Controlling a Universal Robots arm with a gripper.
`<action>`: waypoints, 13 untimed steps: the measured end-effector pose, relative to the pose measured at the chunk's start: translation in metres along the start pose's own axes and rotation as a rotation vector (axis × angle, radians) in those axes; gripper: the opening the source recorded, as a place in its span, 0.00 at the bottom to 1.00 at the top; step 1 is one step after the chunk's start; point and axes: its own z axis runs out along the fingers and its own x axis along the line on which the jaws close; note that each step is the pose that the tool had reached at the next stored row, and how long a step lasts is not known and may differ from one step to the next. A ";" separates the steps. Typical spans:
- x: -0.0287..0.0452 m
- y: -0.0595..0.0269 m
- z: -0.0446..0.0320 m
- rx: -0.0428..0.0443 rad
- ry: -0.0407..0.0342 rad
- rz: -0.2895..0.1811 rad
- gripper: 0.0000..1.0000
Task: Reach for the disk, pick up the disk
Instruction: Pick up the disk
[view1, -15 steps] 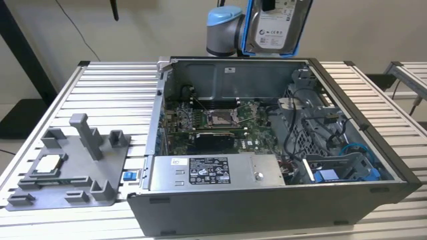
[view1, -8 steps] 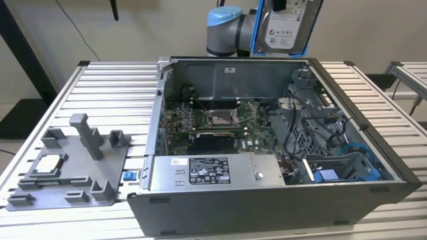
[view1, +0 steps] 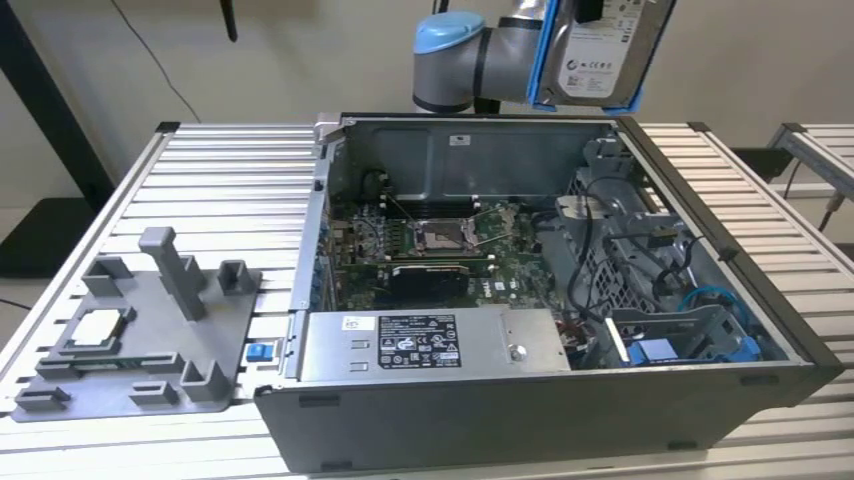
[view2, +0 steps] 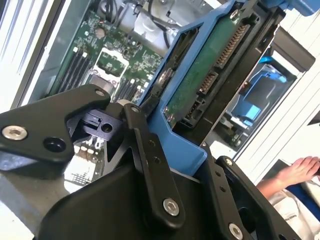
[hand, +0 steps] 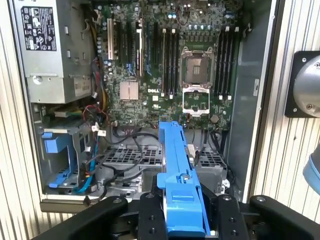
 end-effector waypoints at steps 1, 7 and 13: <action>0.0000 -0.0032 0.0006 -0.0001 -0.0001 -0.001 0.00; 0.0000 -0.0214 0.0041 -0.0004 -0.0008 -0.003 0.00; -0.0002 -0.0322 0.0062 -0.0004 -0.0008 -0.003 0.00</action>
